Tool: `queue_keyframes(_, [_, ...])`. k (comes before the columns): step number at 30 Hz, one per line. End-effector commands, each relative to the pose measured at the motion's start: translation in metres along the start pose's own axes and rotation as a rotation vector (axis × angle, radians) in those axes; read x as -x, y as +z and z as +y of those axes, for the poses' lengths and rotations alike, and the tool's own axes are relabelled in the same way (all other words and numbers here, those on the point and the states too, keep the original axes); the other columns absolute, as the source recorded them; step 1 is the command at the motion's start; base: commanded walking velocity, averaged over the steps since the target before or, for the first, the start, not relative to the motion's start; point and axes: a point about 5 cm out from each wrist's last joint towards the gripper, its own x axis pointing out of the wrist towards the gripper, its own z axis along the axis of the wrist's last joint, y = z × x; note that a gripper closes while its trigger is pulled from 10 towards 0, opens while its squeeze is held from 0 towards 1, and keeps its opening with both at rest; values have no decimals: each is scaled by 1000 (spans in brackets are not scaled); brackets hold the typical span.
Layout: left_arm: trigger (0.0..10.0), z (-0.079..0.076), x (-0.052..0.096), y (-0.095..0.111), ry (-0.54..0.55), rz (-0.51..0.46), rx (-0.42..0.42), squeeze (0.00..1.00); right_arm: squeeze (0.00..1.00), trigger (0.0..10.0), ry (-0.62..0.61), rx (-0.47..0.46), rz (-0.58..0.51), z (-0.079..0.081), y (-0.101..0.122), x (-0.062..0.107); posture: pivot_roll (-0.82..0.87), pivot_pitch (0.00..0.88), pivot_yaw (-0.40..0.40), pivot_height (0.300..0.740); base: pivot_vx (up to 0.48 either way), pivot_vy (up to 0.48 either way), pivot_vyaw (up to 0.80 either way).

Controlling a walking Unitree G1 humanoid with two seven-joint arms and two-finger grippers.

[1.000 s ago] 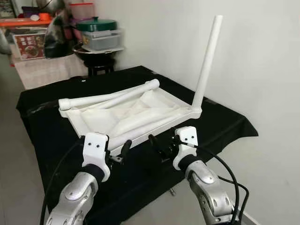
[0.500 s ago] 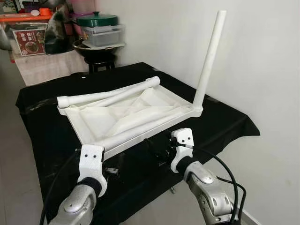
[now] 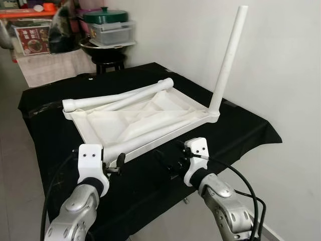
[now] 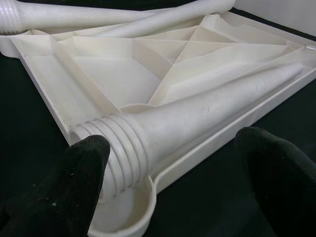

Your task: Building children table

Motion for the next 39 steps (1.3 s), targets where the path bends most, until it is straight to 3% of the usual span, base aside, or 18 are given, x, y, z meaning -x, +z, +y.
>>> queue_keyframes(1, [10000,5,-4,-11,1,60,19,0,0,10000,6,-12,6,3,-1,2,-40,70,-29,740,0,0,0])
queue_keyframes(3, [10000,8,-11,-9,6,70,55,0,0,10000,2,-15,5,4,0,5,-48,84,-24,740,0,0,0])
queue_keyframes(11, [10000,11,-11,2,39,41,51,0,0,10000,4,-30,5,4,1,7,-46,102,-17,740,0,0,0])
queue_keyframes(16, [10000,-6,-1,15,32,4,108,0,0,10000,6,-43,10,5,2,8,-41,106,-20,740,0,0,0])
queue_keyframes(24, [10000,-12,5,17,19,-2,124,0,0,10000,7,-45,13,5,1,8,-39,104,-20,740,0,0,0])
queue_keyframes(29, [10000,-4,5,23,40,-17,108,0,0,10000,7,-51,17,5,2,8,-35,104,-20,740,0,0,0])
queue_keyframes(33, [10000,14,-1,26,90,-30,89,0,0,10000,7,-53,19,5,2,9,-44,104,-21,740,0,0,0])
queue_keyframes(39, [10000,23,-3,36,115,-54,83,0,0,10000,8,-54,22,5,2,9,-47,108,-24,740,0,0,0])
